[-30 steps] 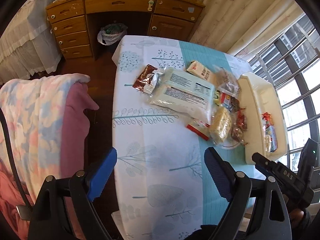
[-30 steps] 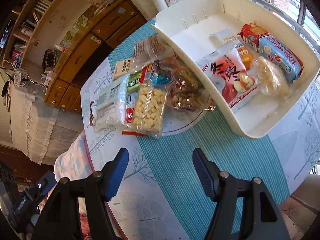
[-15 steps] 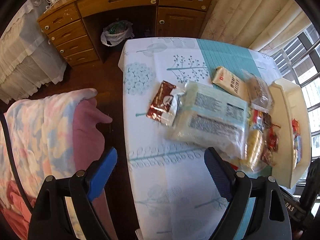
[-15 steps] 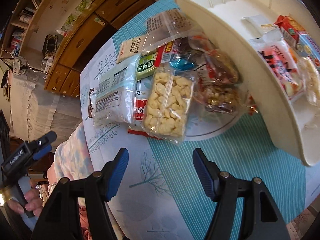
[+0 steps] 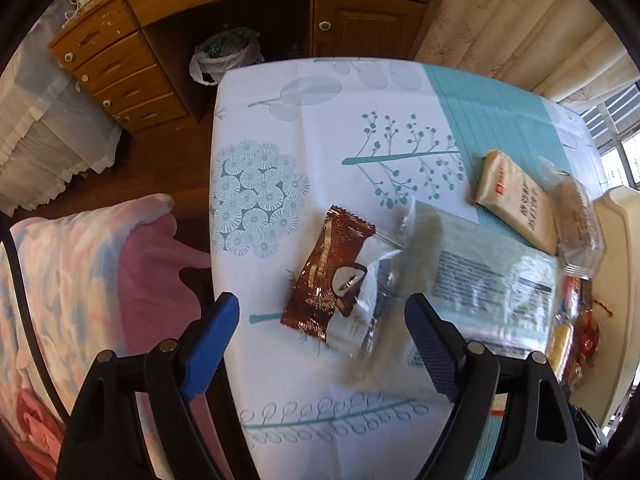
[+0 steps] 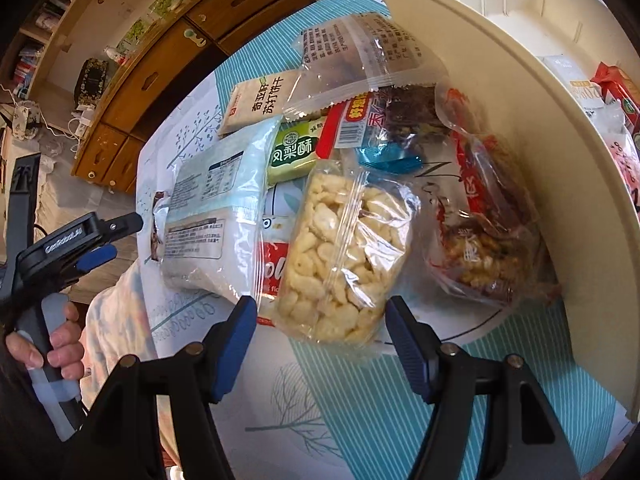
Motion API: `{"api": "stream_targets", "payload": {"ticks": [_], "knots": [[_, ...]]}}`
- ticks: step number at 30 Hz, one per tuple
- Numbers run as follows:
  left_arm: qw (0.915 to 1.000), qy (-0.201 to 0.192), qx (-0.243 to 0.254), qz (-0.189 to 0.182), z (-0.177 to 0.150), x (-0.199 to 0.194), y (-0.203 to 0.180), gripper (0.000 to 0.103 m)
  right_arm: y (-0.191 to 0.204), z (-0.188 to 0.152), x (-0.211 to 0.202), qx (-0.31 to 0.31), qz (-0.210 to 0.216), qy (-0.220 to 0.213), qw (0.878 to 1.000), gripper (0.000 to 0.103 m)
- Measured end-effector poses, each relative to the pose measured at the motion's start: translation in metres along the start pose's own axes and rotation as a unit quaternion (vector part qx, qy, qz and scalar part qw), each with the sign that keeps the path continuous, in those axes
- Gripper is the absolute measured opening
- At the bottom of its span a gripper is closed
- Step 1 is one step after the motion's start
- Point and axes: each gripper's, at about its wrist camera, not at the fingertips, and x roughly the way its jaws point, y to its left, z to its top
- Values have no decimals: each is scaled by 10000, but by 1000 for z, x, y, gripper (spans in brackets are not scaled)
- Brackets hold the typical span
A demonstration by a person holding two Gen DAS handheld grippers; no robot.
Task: Organize snacks
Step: 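Grasp the brown wafer packet with the left tool while the right grasps the puffed-snack bag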
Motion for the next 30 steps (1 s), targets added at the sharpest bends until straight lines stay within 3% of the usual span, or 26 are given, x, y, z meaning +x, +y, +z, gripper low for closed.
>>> {"api": "stream_targets", "payload": {"ticks": [3, 6, 8, 11, 15, 18, 22, 30], "knots": [[9999, 109, -63, -14, 3, 16, 2, 74, -1, 3, 5, -42, -63, -2, 10000, 67], [9998, 131, -161, -38, 4, 25, 3, 73, -2, 7, 9, -69, -113, -5, 9999, 67], [9997, 50, -210, -89, 3, 28, 3, 72, 0, 10, 12, -116, -163, -21, 9998, 67], [9997, -75, -232, -55, 3, 29, 5, 60, 1, 11, 14, -139, -229, -15, 9996, 68], [9994, -218, -253, -81, 2, 28, 11, 57, 7, 10, 16, -290, -371, -37, 9989, 68], [9989, -368, -276, -128, 0, 24, 10, 47, 9, 10, 16, -383, -463, -50, 9982, 66], [9984, -453, -297, -171, -3, 23, 6, 43, 13, 10, 15, -512, -556, -64, 9971, 60], [9975, -453, -479, -249, -17, 18, 6, 39, 16, 0, 9, -563, -680, 139, 9960, 58]]}}
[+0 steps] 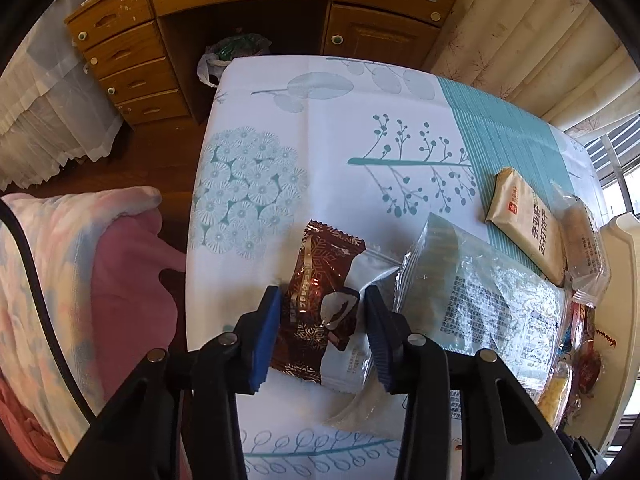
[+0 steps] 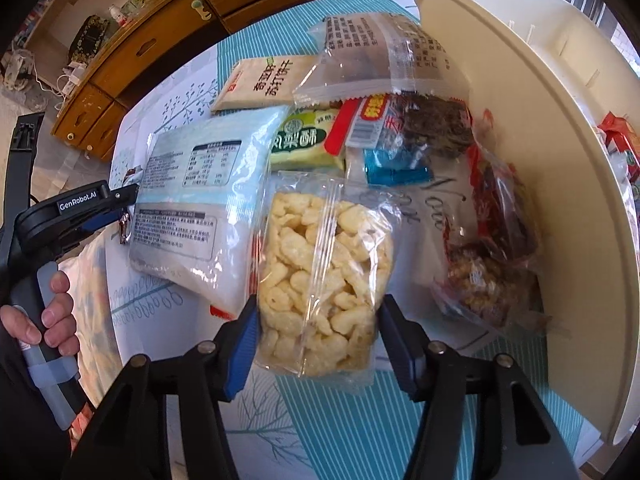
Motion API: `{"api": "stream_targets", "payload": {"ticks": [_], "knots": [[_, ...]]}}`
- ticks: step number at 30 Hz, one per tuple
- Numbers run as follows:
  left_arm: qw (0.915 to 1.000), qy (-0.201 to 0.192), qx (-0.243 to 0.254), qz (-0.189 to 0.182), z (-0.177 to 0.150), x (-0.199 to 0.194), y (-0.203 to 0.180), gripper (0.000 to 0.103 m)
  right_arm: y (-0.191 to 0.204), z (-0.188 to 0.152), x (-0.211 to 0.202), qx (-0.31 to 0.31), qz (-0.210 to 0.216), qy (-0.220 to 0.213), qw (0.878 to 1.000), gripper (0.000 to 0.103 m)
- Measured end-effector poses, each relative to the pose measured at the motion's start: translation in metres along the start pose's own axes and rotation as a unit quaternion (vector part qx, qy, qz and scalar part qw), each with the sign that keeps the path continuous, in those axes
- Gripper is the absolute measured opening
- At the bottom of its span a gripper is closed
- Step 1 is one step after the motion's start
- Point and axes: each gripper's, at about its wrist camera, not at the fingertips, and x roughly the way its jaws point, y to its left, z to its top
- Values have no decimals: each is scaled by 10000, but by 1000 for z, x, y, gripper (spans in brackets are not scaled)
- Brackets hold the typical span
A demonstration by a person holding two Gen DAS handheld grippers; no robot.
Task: Organize snacks
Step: 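Grasp the brown wafer packet with the left tool while the right grasps the puffed-snack bag, then carry the wafer packet with the left tool while the right carries the puffed-snack bag to the tray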
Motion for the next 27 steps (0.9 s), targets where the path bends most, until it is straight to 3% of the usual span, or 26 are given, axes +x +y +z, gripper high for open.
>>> {"api": "stream_targets", "payload": {"ticks": [8, 12, 27], "knots": [[9996, -28, -230, -136, -29, -27, 20, 39, 4, -32, -9, 249, 55, 509, 9984, 57], [9991, -118, -243, -312, -50, -54, 23, 38, 11, -45, -20, 257, 60, 564, 9981, 57], [9936, -397, -7, -1054, -135, -136, 8, 38, 38, -82, -96, -304, -10, -194, 9993, 57]]}}
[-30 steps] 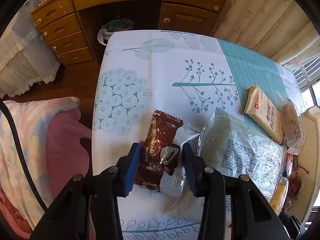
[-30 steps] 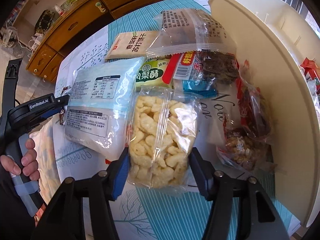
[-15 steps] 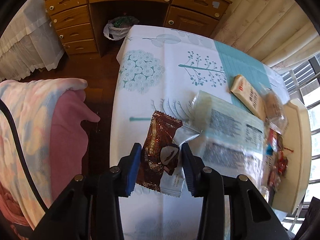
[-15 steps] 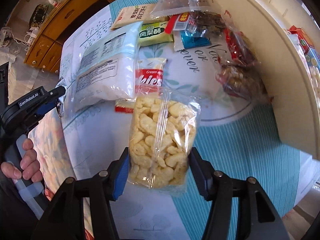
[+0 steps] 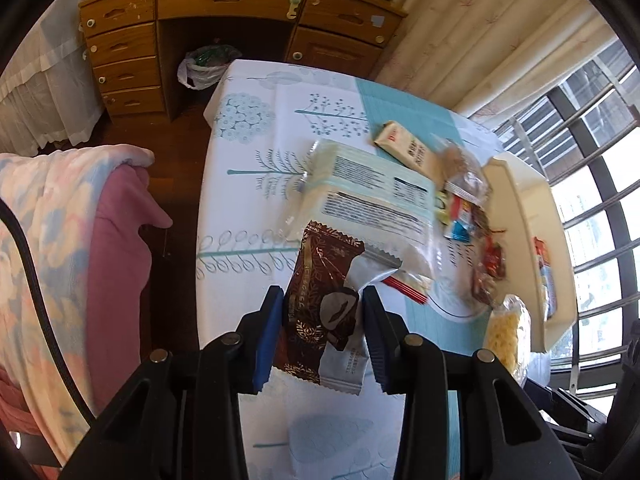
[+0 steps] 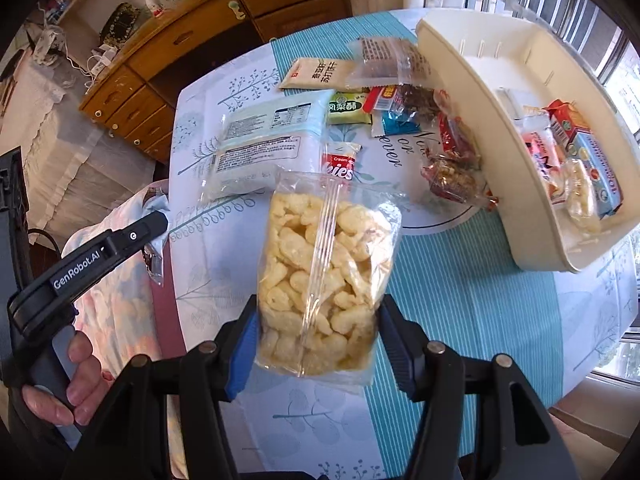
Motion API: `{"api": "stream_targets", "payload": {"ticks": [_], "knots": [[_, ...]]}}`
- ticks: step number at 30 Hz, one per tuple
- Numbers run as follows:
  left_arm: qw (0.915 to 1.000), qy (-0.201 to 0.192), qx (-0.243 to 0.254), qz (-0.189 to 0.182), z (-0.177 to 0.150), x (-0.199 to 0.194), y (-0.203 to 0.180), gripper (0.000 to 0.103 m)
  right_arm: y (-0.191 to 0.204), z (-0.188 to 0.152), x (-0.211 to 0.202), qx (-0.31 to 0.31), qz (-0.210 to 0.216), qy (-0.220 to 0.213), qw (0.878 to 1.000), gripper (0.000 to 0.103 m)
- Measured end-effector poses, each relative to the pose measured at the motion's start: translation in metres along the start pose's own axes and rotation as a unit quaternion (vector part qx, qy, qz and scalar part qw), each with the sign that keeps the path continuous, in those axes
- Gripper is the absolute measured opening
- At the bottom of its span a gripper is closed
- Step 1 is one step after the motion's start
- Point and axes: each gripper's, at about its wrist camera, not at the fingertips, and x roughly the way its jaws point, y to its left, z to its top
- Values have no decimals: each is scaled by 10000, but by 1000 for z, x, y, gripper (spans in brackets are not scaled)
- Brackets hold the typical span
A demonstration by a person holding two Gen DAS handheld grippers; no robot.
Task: Organize snacks
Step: 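Carry the wafer packet with the left tool while the right carries the puffed-snack bag to the tray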
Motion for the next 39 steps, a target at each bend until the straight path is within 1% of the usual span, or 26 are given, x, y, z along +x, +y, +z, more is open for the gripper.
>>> {"api": "stream_targets", "payload": {"ticks": [5, 9, 11, 15, 19, 22, 25, 26, 28, 32, 39], "knots": [[9997, -126, -32, -214, -12, -21, -11, 38, 0, -8, -21, -268, 25, -146, 9995, 57], [9986, -271, 32, -446, -21, -42, -29, 38, -3, -13, -42, -587, 111, -508, 9969, 57], [9980, -392, 62, -497, -26, -52, -39, 38, -4, -12, -48, -722, 130, -668, 9951, 57], [9962, -619, 25, -615, -32, -69, -61, 38, -9, -9, -66, -1135, 144, -1046, 9879, 57], [9944, -808, -61, -677, -37, -80, -87, 38, -21, -9, -88, -1571, 159, -1436, 9770, 57], [9940, -815, -164, -704, -39, -82, -110, 38, -34, -7, -101, -1811, 131, -1662, 9692, 57], [9949, -872, -98, -498, -40, -81, -136, 38, -48, -3, -113, -2006, 53, -1904, 9610, 57], [9944, -900, -142, -539, -41, -80, -144, 38, -56, -1, -116, -2043, 53, -1955, 9592, 57], [9936, -919, -208, -622, -42, -79, -157, 38, -69, 3, -121, -2077, 47, -2007, 9574, 57], [9925, -1012, -228, -642, -44, -72, -188, 38, -99, 15, -126, -2147, 14, -2085, 9542, 57], [9915, -1040, -260, -739, -42, -50, -241, 38, -152, 41, -123, -2149, -28, -2019, 9555, 57]]}}
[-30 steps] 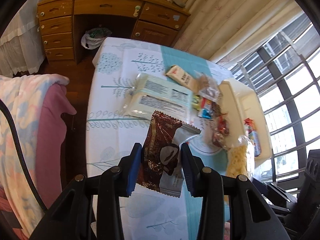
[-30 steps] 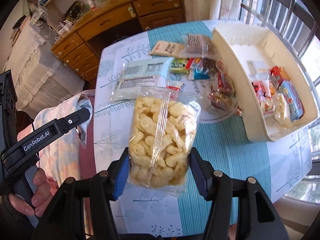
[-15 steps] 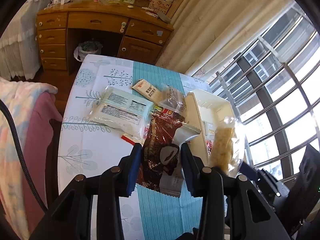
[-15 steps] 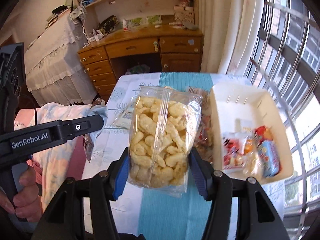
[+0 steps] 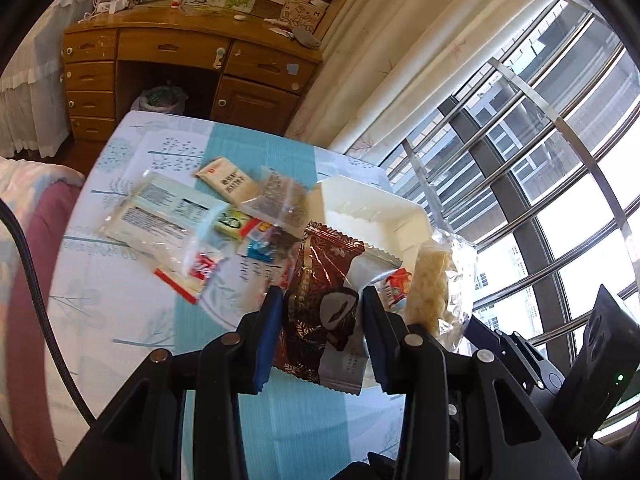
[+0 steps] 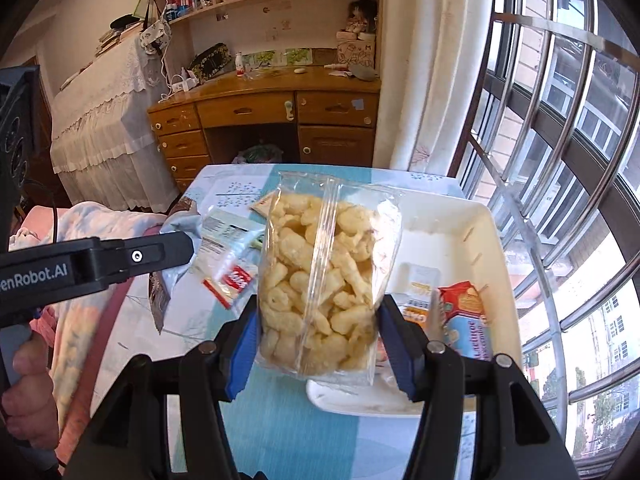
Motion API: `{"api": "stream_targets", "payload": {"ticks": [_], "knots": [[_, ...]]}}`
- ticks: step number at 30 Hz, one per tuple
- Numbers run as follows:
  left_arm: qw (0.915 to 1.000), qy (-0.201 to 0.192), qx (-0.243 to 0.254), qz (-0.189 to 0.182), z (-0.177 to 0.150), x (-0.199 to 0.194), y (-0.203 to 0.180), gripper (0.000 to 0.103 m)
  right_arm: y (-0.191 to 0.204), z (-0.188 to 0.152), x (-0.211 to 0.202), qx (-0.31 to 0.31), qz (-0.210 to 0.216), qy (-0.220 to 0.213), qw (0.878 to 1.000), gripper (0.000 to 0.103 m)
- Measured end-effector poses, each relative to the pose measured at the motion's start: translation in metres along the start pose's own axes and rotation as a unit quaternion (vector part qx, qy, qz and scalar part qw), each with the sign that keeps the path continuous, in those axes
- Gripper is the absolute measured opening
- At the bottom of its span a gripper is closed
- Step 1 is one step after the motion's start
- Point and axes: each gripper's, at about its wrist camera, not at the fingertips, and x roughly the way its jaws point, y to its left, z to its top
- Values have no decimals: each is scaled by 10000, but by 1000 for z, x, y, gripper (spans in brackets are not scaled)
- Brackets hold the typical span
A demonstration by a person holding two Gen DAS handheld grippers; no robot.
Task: Organize snacks
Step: 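Carry the wafer packet with the left tool while the right carries the puffed-snack bag to the tray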
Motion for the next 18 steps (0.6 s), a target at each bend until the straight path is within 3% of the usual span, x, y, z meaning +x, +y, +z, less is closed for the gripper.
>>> {"api": "stream_targets", "payload": {"ticks": [15, 17, 18], "knots": [[9992, 304, 86, -238, 12, 82, -76, 39, -92, 0, 31, 318, -83, 135, 9994, 58], [9992, 360, 91, -141, 14, 92, -83, 45, -101, -1, 33, 427, 70, 135, 9990, 58], [9992, 391, 90, -89, 15, 94, -84, 57, -105, -1, 36, 478, 123, 182, 9986, 59]]}}
